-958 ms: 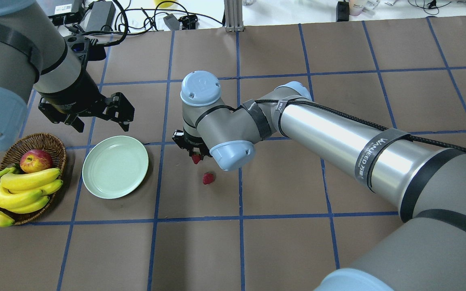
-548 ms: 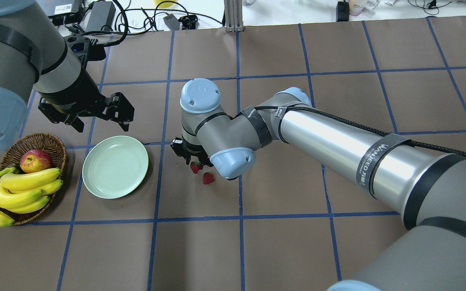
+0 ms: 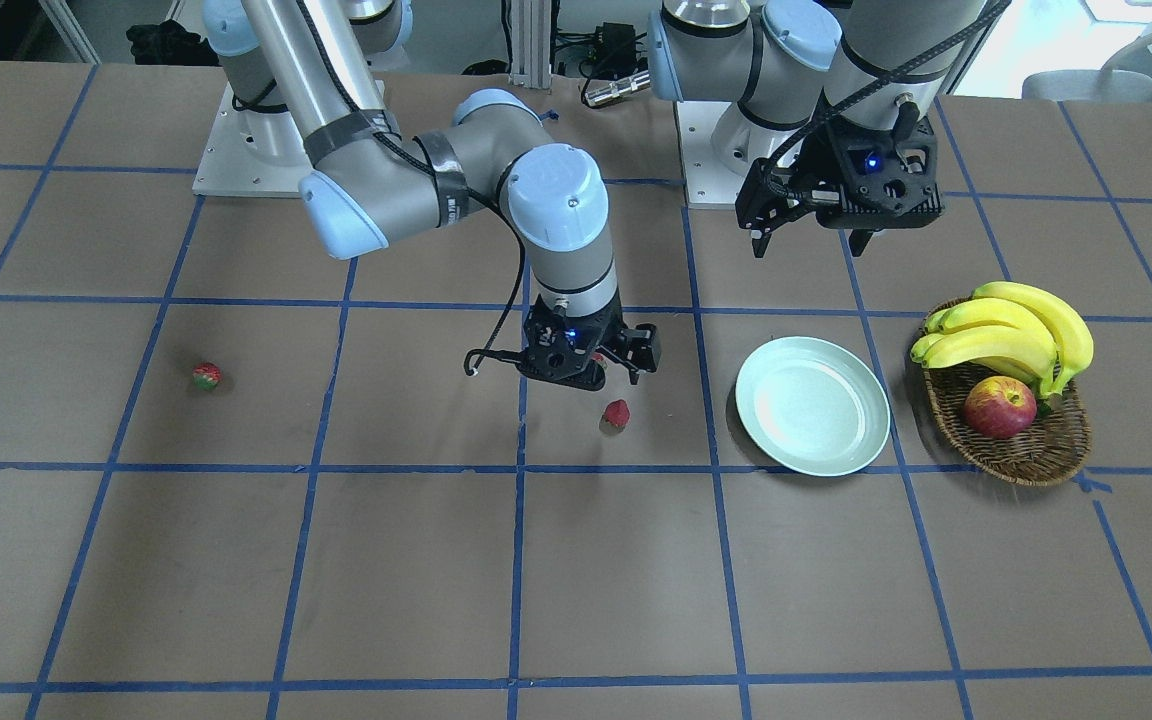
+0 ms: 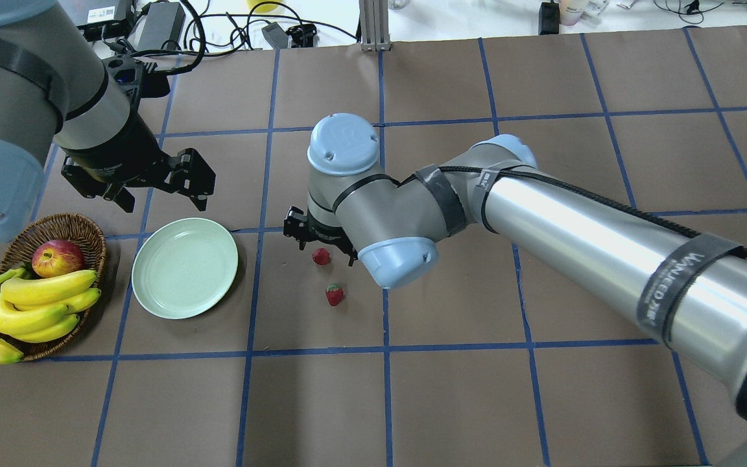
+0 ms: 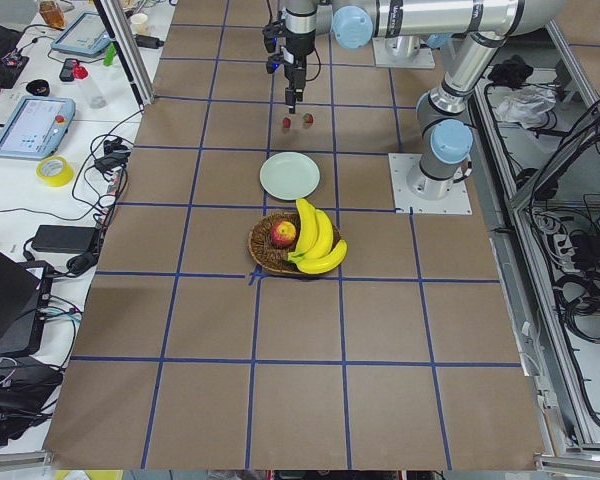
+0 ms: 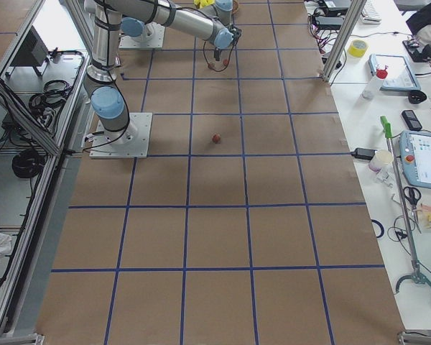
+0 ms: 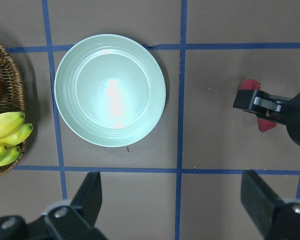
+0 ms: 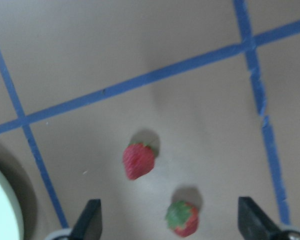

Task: Collect all strawberries into plate
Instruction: 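Carry the strawberry beside the first one and open the right gripper, then move the right gripper to the last strawberry and grasp it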

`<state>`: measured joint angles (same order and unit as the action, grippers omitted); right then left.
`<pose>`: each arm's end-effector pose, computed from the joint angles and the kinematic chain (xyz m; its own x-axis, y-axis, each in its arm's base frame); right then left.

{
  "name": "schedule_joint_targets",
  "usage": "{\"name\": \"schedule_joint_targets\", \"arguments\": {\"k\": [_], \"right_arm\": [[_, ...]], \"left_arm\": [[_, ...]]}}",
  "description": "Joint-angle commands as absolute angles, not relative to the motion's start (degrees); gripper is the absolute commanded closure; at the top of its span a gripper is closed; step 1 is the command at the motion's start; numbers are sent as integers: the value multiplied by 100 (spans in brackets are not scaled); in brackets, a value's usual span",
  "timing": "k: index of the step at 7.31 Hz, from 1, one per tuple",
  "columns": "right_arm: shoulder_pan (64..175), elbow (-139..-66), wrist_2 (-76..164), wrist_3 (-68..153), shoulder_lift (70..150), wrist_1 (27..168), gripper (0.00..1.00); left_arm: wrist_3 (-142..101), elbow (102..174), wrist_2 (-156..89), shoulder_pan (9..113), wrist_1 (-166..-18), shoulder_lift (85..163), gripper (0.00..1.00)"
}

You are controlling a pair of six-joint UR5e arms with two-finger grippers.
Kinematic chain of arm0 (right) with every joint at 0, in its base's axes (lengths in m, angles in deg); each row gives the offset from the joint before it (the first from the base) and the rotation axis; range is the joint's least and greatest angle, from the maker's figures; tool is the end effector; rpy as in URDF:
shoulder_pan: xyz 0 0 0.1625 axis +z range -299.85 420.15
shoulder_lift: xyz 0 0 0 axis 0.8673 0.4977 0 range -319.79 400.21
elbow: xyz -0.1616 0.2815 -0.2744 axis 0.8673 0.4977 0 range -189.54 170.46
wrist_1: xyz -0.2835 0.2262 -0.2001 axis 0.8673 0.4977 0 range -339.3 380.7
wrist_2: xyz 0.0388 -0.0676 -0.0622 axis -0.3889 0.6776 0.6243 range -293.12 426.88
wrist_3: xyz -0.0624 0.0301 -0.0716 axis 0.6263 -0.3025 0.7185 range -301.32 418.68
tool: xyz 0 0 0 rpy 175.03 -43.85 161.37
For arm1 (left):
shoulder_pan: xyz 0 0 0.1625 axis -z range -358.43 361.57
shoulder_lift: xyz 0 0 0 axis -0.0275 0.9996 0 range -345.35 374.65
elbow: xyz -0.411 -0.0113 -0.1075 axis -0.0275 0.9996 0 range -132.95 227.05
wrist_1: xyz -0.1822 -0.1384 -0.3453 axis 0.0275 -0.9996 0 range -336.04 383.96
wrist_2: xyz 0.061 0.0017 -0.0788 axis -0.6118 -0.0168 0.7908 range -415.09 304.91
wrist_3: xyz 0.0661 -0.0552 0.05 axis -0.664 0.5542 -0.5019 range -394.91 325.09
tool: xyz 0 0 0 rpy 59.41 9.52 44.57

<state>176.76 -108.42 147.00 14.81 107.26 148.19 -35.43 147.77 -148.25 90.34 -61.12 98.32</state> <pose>0.4068 -0.4761 0.2591 -0.9384 0.2877 -0.1914 0.2839 0.9577 0.0473 -0.1182 -0.4474 0.4564 -0.9984 -0.0129 -0.0551 -0.0125 0.9999 -0.0088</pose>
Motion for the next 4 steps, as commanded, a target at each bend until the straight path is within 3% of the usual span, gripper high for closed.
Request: {"name": "schedule_joint_targets", "arguments": {"k": [1,4], "right_arm": [[16655,-10868,14871,2864,11190,14133,0],[14906,-11304,15869,5315,11657,13479,0]], "left_arm": [[-3544,14786,-14826,9034,-6112,9832,0],[-3544,14786,-14834,9034,-6112,9832,0]]}}
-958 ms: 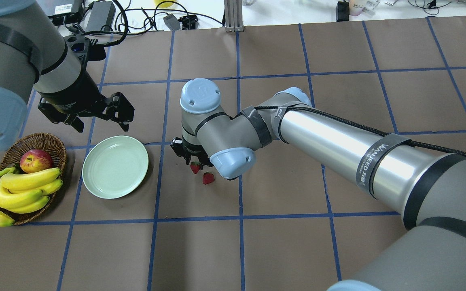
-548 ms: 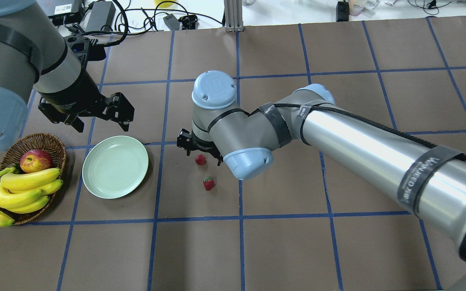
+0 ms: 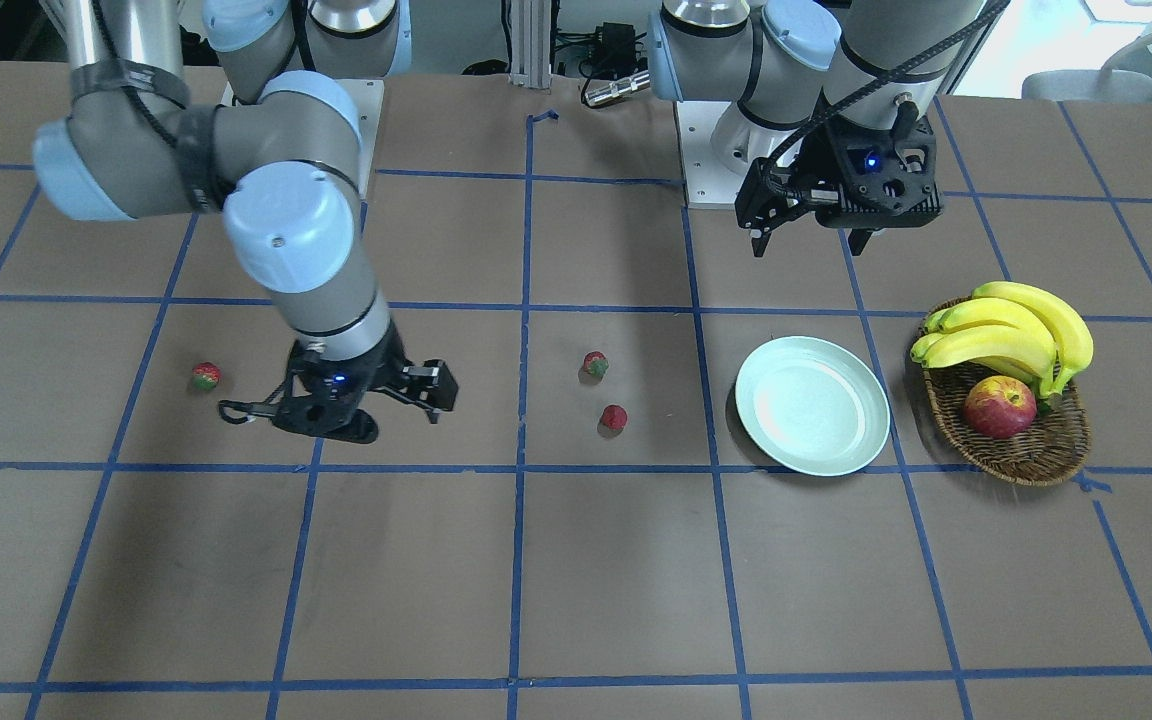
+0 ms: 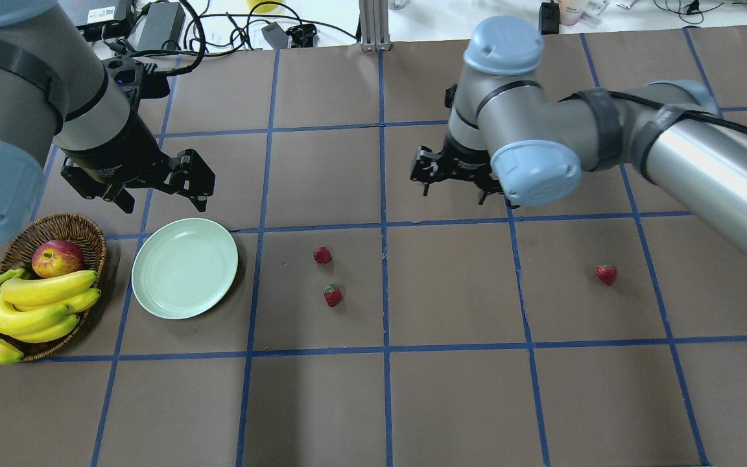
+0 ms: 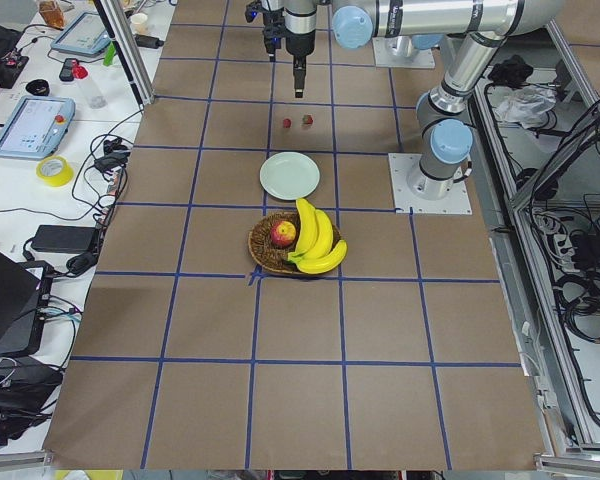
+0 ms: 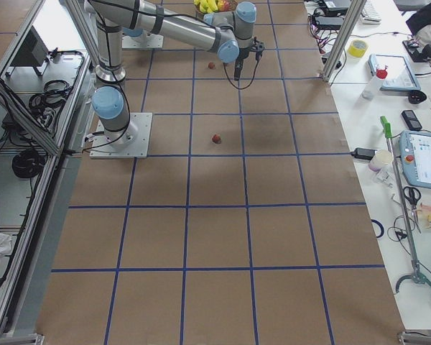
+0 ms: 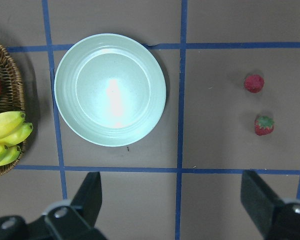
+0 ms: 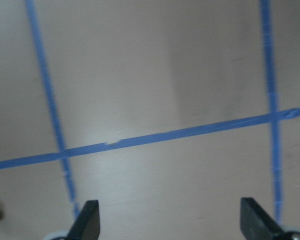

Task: Collect all strawberries into plate
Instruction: 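Move the right gripper to the last strawberry and grasp it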

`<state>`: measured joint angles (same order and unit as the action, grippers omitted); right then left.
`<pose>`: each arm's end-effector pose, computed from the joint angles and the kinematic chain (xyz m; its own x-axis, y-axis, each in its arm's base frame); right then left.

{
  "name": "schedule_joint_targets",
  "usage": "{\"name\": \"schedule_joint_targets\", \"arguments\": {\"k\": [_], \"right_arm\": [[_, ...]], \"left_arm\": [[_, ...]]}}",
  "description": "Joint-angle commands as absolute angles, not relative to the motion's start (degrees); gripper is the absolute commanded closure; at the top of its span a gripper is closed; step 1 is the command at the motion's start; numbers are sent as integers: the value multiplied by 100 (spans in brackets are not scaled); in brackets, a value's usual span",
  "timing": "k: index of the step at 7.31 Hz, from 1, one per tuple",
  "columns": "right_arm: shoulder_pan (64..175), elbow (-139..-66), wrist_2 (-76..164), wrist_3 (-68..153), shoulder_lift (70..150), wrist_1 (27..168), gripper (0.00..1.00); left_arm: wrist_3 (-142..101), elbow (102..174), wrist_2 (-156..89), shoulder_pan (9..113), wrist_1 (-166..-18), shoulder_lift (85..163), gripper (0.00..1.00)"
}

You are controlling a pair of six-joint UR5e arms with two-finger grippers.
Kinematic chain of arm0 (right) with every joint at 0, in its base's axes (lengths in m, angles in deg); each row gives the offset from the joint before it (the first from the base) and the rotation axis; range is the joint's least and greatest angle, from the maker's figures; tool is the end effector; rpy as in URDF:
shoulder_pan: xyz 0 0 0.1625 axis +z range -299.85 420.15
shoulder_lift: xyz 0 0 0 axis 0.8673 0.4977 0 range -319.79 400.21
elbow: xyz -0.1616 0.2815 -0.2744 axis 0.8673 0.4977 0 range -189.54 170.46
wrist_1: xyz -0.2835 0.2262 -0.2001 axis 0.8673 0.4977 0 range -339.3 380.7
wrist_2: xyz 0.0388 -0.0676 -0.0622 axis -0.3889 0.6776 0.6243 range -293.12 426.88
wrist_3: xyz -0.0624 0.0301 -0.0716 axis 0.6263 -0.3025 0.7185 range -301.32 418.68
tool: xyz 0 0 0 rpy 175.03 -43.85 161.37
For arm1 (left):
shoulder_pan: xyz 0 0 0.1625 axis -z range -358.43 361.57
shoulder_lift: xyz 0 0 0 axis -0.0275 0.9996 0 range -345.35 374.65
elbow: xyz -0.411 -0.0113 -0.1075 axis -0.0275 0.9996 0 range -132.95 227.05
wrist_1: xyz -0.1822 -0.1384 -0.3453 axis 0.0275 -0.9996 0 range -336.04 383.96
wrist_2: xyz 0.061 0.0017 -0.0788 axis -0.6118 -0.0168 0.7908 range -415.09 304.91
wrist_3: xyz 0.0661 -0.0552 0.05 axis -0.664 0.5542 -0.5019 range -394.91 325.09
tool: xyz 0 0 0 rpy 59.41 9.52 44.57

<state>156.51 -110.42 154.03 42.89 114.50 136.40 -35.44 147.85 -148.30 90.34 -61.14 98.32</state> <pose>0.1999 -0.5452 0.2949 -0.9854 0.1648 -0.0435 0.1637 0.9861 0.0286 -0.1181 -0.4471 0.4557 -0.9984 -0.0127 -0.0560 -0.0123 0.9999 -0.0070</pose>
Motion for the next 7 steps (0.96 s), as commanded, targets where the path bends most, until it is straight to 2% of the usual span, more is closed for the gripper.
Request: {"name": "schedule_joint_targets", "arguments": {"k": [1,3,5,7], "right_arm": [[14370,-11821,16047,6028,11832,13522,0],[13253,-12744,16225,7464,11974,14432,1],[13169,-13370,15768,7502,11949,15433,0],[13065,-13714,15802,8078,11931,15806,1]], "left_arm": [[-3544,14786,-14826,9034,-6112,9832,0],[-3544,14786,-14826,9034,-6112,9841,0],[-3544,14786,-14817,9034,-6103,9850,0],[-3535,14786,-14817,9034,-6103,9850,0]]}}
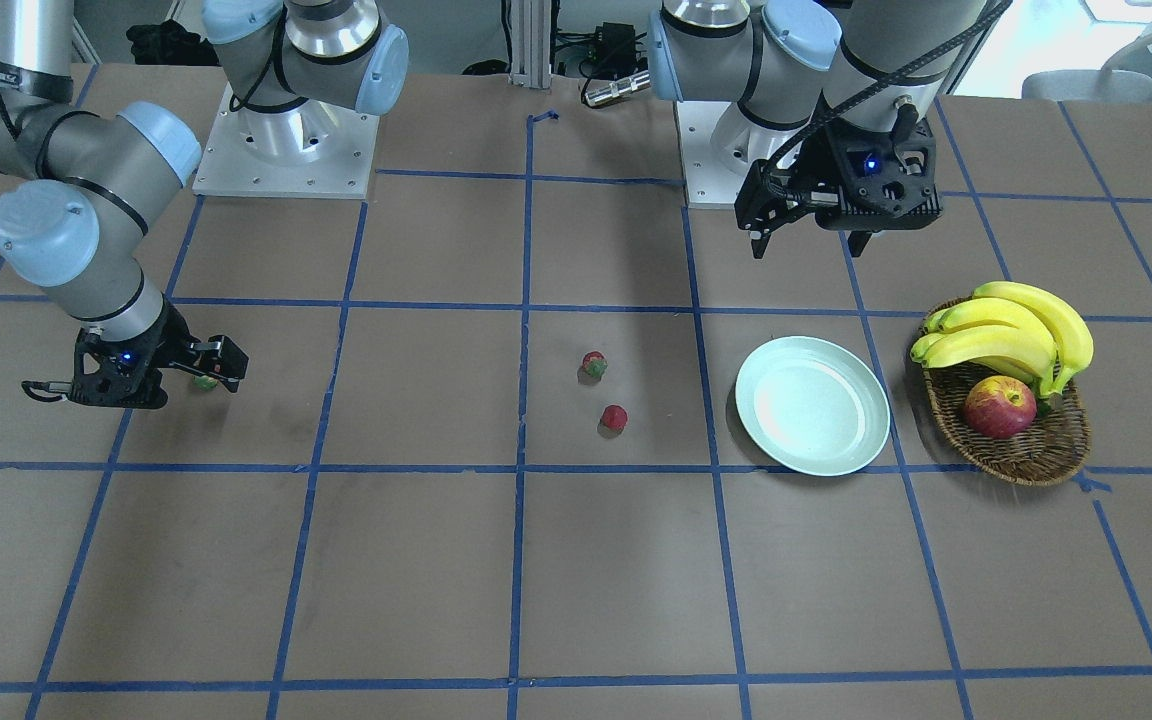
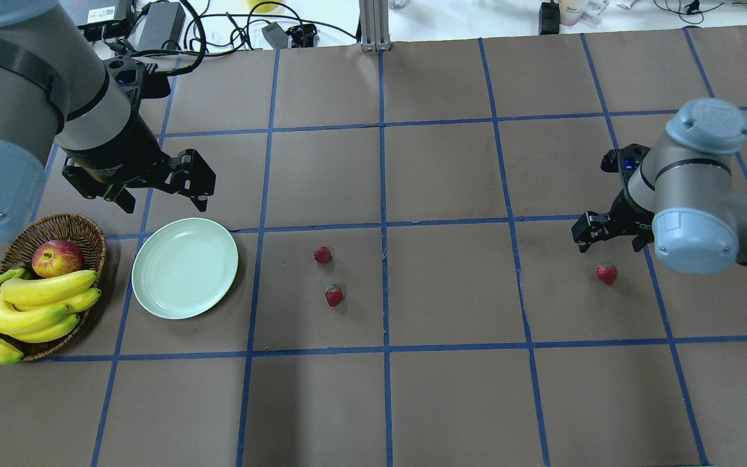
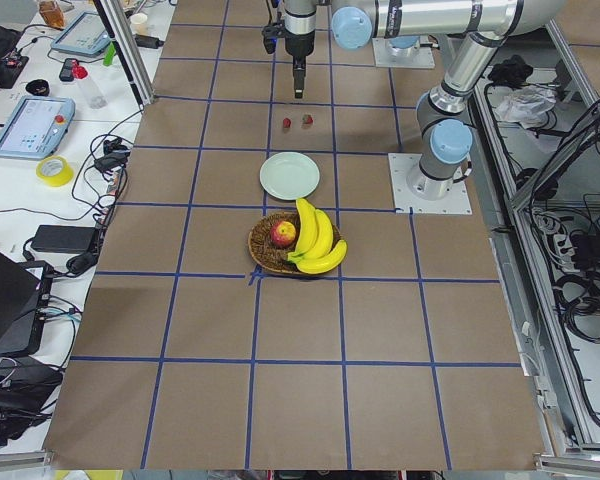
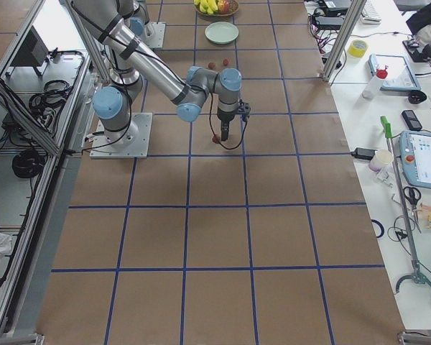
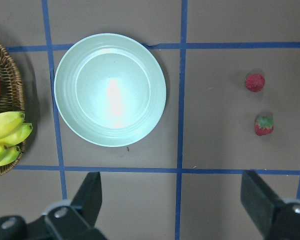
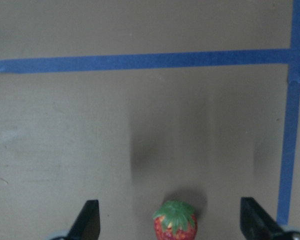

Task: Collect all strawberries into plate
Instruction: 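Move the right gripper to the last strawberry and grasp it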

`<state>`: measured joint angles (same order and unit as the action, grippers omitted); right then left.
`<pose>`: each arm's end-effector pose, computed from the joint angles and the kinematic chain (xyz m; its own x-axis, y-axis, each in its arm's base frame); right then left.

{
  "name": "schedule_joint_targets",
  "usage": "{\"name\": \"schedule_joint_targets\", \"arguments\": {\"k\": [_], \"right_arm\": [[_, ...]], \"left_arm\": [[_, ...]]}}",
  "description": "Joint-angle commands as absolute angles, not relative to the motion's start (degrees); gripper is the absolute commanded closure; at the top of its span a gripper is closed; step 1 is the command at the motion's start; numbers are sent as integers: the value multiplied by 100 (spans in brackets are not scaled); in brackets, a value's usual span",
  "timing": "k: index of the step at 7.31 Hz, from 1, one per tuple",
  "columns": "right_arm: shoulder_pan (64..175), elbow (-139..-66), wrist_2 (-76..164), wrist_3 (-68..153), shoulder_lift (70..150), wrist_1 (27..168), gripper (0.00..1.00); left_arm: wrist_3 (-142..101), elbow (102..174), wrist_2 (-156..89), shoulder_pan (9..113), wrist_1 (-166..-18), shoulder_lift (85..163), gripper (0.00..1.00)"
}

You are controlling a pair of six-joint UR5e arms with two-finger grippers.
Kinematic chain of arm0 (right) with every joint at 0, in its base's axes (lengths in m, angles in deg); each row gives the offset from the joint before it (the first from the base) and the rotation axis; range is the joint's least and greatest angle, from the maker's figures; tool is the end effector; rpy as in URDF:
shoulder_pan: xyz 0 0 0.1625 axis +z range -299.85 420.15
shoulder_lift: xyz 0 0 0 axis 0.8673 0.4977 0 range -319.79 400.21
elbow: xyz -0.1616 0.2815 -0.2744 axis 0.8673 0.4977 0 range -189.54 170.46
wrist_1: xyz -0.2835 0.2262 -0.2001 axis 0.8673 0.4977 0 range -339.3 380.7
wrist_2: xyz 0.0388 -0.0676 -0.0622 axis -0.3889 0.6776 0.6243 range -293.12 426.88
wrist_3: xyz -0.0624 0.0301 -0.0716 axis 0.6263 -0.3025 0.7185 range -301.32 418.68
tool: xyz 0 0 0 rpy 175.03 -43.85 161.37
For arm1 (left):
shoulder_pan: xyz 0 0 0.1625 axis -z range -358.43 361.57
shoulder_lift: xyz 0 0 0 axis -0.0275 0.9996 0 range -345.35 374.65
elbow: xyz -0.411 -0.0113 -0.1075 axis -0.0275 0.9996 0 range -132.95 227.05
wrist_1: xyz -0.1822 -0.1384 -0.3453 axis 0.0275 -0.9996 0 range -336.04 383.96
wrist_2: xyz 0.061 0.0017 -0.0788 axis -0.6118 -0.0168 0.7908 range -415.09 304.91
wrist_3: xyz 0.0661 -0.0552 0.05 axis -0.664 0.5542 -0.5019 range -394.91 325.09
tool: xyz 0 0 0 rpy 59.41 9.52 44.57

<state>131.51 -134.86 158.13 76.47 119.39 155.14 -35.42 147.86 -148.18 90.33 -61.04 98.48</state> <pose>-0.0190 -0.4667 0.1946 -0.9998 0.0144 0.0118 0.0148 0.9993 0.0350 -0.1182 -0.4481 0.4545 -0.9985 -0.0131 -0.0539 -0.0128 0.9999 -0.0058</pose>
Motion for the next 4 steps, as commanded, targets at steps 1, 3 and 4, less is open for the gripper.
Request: {"name": "schedule_joint_targets", "arguments": {"k": [1,3,4], "right_arm": [[13046,-13724,15794,8083,11922,15825,2],[12976,-13759,15811,8065,11913,15746,30],[12976,-13777,15811,7917,11913,15746,37]], "left_arm": [[-3544,14777,-14826,9026,-6103,9841,0],[-3474,14786,-14852,9034,-6103,9824,0],[-3473,14786,-14861,9034,-6103,9824,0]]}}
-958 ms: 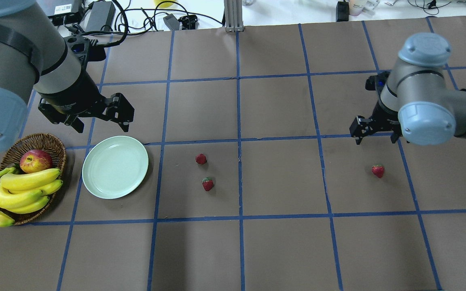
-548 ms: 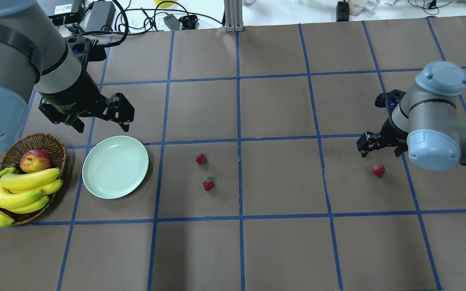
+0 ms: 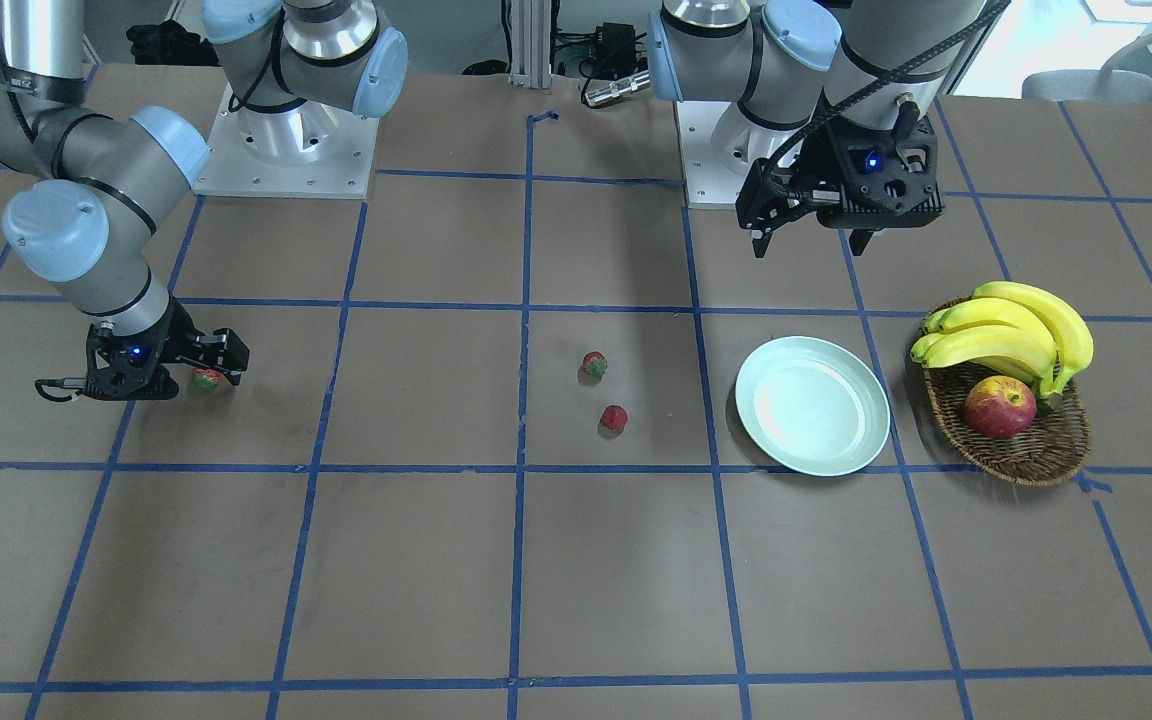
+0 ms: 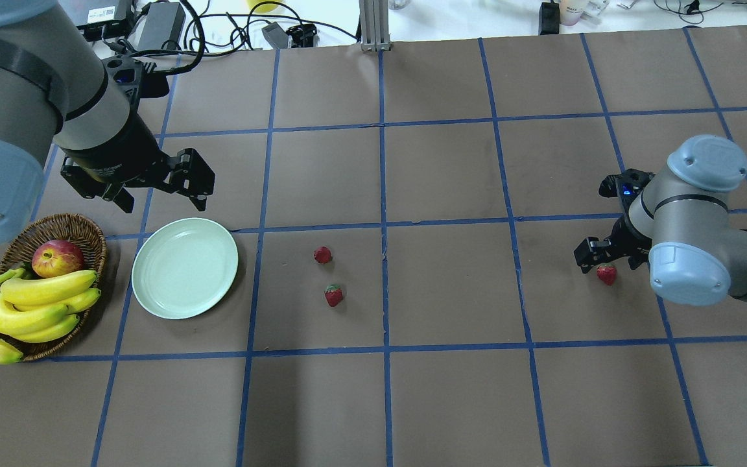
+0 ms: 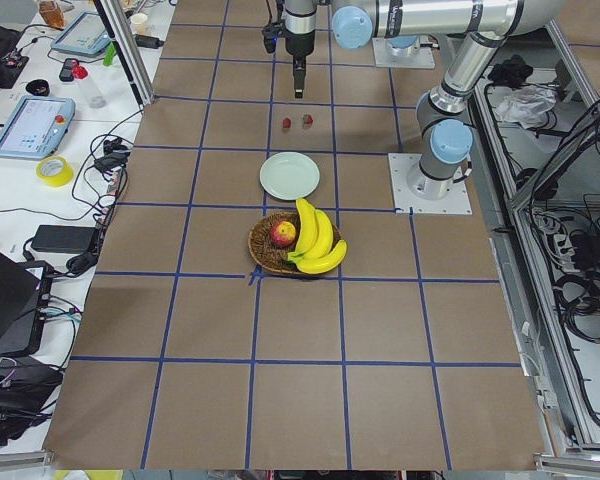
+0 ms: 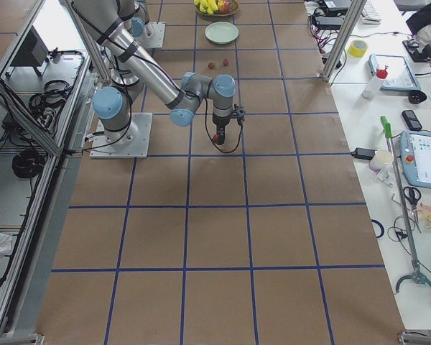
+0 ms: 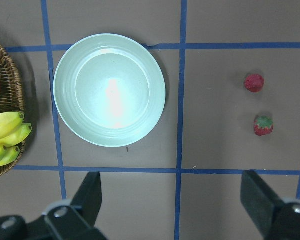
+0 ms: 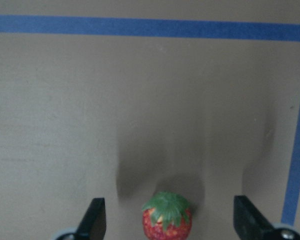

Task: Collect all strawberries into plate
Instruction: 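Move the right gripper to the last strawberry and grasp it, then carry the strawberry next to the others and release it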

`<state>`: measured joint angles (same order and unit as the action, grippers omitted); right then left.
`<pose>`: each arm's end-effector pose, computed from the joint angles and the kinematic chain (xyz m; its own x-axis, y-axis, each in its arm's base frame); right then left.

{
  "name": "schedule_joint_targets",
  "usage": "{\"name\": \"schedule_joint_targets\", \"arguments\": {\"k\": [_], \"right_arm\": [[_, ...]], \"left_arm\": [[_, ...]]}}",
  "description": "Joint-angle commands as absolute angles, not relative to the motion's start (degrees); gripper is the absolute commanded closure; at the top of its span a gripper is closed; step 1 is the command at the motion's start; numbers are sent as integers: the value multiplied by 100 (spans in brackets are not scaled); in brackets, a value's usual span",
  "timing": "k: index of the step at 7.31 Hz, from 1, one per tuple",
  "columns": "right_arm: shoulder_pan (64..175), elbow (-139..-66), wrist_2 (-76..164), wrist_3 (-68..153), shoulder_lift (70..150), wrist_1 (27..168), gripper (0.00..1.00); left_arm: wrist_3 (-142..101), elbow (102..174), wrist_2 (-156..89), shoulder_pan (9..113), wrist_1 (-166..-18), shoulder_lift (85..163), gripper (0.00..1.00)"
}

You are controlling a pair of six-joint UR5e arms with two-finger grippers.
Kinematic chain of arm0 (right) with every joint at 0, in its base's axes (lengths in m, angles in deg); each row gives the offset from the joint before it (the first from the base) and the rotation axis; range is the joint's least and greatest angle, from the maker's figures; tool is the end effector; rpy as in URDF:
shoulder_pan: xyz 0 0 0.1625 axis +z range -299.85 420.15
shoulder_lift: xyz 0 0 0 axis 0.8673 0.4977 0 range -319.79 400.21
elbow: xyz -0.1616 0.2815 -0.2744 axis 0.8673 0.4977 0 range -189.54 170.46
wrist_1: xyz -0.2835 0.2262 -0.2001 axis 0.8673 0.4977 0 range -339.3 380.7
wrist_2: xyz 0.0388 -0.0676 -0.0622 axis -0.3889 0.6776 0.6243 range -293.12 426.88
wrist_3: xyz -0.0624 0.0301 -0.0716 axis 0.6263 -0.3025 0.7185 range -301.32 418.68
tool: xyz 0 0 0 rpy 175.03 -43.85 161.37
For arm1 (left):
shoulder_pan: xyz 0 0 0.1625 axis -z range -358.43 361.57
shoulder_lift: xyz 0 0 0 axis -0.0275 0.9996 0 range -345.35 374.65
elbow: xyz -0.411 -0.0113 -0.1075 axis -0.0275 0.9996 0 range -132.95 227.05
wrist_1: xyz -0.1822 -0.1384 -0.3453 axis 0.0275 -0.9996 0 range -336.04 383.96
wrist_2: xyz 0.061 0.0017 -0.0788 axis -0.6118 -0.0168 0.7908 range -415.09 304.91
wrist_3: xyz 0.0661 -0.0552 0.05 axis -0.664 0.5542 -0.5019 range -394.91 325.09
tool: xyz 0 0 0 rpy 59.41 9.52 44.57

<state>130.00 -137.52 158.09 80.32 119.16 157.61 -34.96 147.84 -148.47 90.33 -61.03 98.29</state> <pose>-0.0265 -0.4532 0.1802 -0.9996 -0.0264 0.0060 -0.0261 0.9988 0.0422 -0.1177 -0.4472 0.4562 -0.9980 -0.0214 -0.0589 -0.0208 0.9997 -0.0101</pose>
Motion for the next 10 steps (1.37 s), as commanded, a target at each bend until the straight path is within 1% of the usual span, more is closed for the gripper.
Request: {"name": "schedule_joint_targets", "arguments": {"k": [1,2,4,5,6,7,8,10], "right_arm": [[12976,-13786,15811,7890,11913,15746,52],[12976,-13786,15811,7889,11913,15746,60],[12976,-13733,15802,7872,11948,15711,85],[13011,-13655,15794,7567,11992,15685,88],[13272,-13428,15646,7077,12123,15336,88],[13945,-13034,15470,6237,12176,14985,89],[14917,-12630,15477,5132,12116,14764,89],[16327,-11716,15250,3075,11696,14474,88]], "left_arm": [[-3482,14786,-14861,9034,-6103,9824,0],[-3482,14786,-14861,9034,-6103,9824,0],[-3482,14786,-14861,9034,-6103,9832,0],[-3482,14786,-14861,9034,-6103,9858,0],[-3482,14786,-14861,9034,-6103,9859,0],[-3482,14786,-14861,9034,-6103,9859,0],[-3500,14777,-14870,9026,-6103,9850,0],[-3509,14786,-14861,9026,-6103,9850,0]]}}
